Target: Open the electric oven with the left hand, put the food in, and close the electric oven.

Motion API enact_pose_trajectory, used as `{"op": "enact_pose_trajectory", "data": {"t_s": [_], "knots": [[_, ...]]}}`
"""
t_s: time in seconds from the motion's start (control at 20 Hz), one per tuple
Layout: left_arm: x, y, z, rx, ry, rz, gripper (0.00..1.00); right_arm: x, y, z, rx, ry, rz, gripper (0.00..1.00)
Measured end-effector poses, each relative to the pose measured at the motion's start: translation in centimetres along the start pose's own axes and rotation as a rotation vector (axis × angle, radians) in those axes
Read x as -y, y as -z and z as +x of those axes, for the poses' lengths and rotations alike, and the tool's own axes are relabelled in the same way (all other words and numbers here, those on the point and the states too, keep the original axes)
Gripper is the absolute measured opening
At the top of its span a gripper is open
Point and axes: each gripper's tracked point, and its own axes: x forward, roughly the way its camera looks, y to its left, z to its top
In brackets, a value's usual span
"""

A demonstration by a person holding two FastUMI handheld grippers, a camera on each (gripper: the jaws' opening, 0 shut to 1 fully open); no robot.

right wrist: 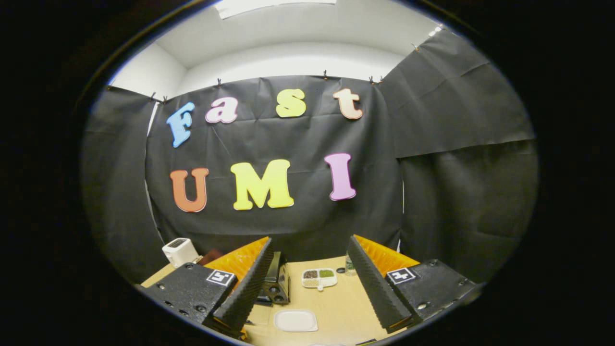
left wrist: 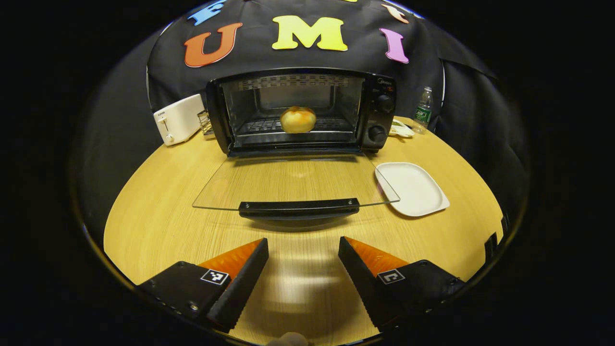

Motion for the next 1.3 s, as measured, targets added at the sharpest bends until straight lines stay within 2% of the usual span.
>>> {"op": "enact_pose_trajectory", "data": {"t_s": [0.1, 0.15, 0.2, 0.3, 0.35, 0.4, 0.45, 0.5, 0.75, 0.8, 0.85, 0.95, 1.0, 1.05, 1.1, 1.3], "knots": [[-0.6, 0.2, 1.2, -0.019, -0.011, 0.003, 0.96, 0.4, 0.6, 0.3, -0.02, 0.004, -0.001, 1.0], [-0.6, 0.4, 1.7, -0.03, -0.016, 0.003, 0.96, 0.4, 0.8, 0.6, -0.029, 0.003, 0.002, 0.96], [-0.6, 0.2, 2.2, -0.028, -0.017, 0.008, 0.96, 0.4, 0.9, 0.8, -0.036, 0.002, 0.005, 1.0], [-0.8, 0.1, 2.8, -0.039, -0.023, 0.014, 0.96, 0.4, 1.1, 1.2, -0.042, -0.001, 0.001, 1.0], [-0.7, 0.1, 3.0, -0.037, -0.022, 0.008, 0.96, 0.4, 1.4, 1.3, -0.049, -0.002, 0.0, 0.96], [-0.5, 0.1, 3.1, -0.039, -0.02, 0.005, 0.96, 0.4, 1.4, 1.5, -0.053, -0.005, 0.001, 1.0], [-0.5, 0.0, 3.0, -0.038, -0.023, 0.006, 0.95, 0.4, 1.5, 1.7, -0.057, -0.007, 0.005, 0.96], [-0.6, -0.1, 3.0, -0.035, -0.024, 0.005, 0.95, 0.4, 1.5, 1.8, -0.057, -0.01, 0.006, 1.0], [-0.5, -0.7, 2.7, -0.033, -0.024, -0.008, 0.95, 0.8, 1.9, 2.1, -0.07, -0.016, 0.012, 1.0], [-0.4, -1.0, 2.4, -0.028, -0.027, -0.003, 0.95, 0.8, 1.9, 2.0, -0.074, -0.018, 0.013, 0.96], [-0.4, -1.4, 2.1, -0.02, -0.028, 0.0, 0.95, 0.8, 1.8, 2.1, -0.074, -0.022, 0.016, 1.0], [-0.5, -2.6, 1.6, -0.005, -0.029, -0.003, 0.95, 0.8, 1.9, 2.0, -0.077, -0.026, 0.021, 1.0], [-0.5, -3.3, 1.3, 0.006, -0.029, -0.001, 0.95, 0.8, 2.1, 2.0, -0.082, -0.029, 0.025, 0.96], [-0.6, -4.0, 0.9, 0.015, -0.031, 0.004, 0.95, 0.8, 2.2, 2.1, -0.086, -0.033, 0.032, 0.96], [-0.6, -4.9, 0.6, 0.031, -0.03, 0.007, 0.95, 0.7, 2.3, 2.1, -0.09, -0.035, 0.041, 1.0], [-1.1, -9.2, -0.2, 0.101, -0.035, 0.018, 0.96, 0.8, 2.4, 2.3, -0.096, -0.038, 0.056, 1.0]]}}
